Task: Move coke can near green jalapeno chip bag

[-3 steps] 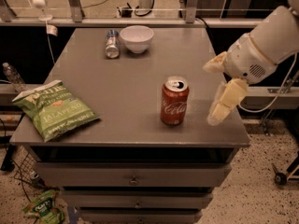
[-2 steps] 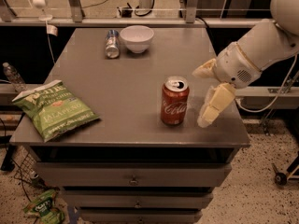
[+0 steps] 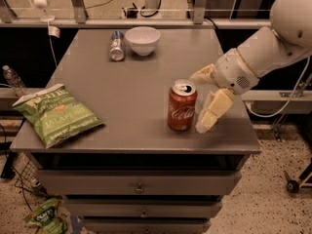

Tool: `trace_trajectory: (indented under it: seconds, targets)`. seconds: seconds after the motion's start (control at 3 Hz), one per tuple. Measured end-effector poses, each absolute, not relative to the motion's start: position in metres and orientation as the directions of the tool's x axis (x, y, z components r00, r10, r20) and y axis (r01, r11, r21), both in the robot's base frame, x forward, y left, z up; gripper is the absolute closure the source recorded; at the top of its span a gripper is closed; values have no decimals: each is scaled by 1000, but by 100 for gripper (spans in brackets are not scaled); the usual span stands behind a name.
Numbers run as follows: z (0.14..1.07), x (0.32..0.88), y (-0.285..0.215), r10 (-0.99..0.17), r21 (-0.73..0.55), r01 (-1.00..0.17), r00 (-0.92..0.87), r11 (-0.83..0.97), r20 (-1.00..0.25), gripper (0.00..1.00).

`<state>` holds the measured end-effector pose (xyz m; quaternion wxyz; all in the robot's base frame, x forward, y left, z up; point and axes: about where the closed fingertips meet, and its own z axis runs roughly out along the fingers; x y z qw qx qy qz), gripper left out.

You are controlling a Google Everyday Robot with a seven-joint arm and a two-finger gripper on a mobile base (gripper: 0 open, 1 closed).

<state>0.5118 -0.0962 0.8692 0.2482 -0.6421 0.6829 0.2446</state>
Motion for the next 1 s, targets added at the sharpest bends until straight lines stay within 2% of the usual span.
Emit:
trace_trajectory:
  seconds: [0.67,1.0]
  targets:
    - [882,508,-78,-746,3,-1000,-12,13,-666,2]
    - [883,508,-73,-743,1,-1000,-4,4,-669,25]
